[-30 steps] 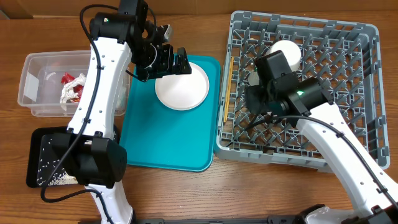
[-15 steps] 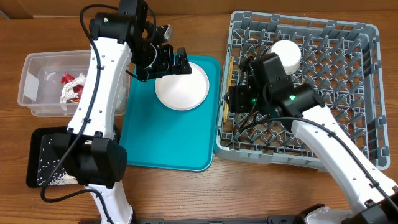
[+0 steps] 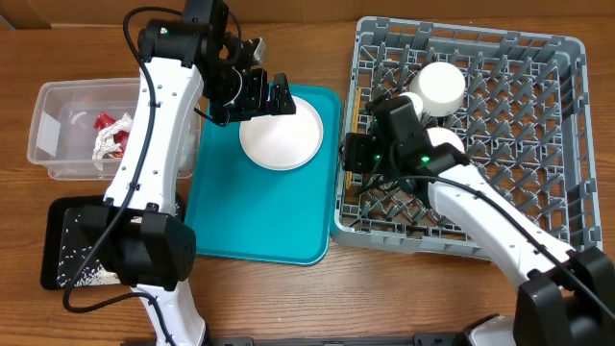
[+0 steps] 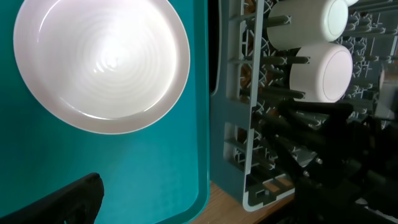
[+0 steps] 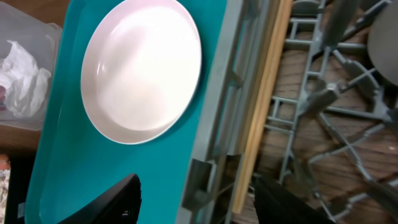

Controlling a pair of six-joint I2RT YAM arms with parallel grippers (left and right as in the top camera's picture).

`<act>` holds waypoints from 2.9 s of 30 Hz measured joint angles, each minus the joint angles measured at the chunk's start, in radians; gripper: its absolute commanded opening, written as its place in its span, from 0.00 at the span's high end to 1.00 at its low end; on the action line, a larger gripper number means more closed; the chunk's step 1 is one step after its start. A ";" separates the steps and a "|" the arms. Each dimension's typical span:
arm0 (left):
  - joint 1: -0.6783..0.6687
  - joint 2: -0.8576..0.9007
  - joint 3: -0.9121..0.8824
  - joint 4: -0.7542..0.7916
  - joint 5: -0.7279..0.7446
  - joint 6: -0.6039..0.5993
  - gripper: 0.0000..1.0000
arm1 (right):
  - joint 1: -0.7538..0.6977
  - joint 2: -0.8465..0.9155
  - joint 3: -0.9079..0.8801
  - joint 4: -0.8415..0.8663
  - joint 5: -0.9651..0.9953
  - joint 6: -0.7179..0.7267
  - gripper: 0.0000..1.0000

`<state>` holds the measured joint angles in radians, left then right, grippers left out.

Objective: Sort waste into correct bins and load items into the dishwasher

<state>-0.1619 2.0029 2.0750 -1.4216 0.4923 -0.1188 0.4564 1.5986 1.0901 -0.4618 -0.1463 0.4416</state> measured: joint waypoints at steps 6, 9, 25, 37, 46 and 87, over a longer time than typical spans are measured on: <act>0.000 0.000 0.000 0.000 0.000 0.000 0.00 | 0.034 0.044 0.000 0.023 0.008 0.003 0.39; 0.000 0.000 0.000 0.000 0.000 0.000 0.00 | 0.043 0.087 0.000 0.029 0.011 0.003 0.44; 0.000 0.000 0.000 0.000 0.000 0.000 0.00 | 0.045 0.109 0.002 -0.012 0.024 0.052 0.79; 0.000 0.000 0.000 0.000 0.000 0.000 0.00 | 0.034 0.104 0.002 -0.035 0.012 0.052 0.78; 0.000 0.000 0.000 0.000 0.000 0.000 0.00 | 0.034 0.100 0.006 -0.064 0.008 0.008 0.75; 0.000 0.000 0.000 0.000 0.000 0.000 0.00 | 0.076 -0.023 0.218 -0.318 -0.281 -0.102 0.00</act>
<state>-0.1619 2.0029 2.0750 -1.4216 0.4923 -0.1188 0.5327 1.5757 1.3083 -0.7799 -0.4271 0.3397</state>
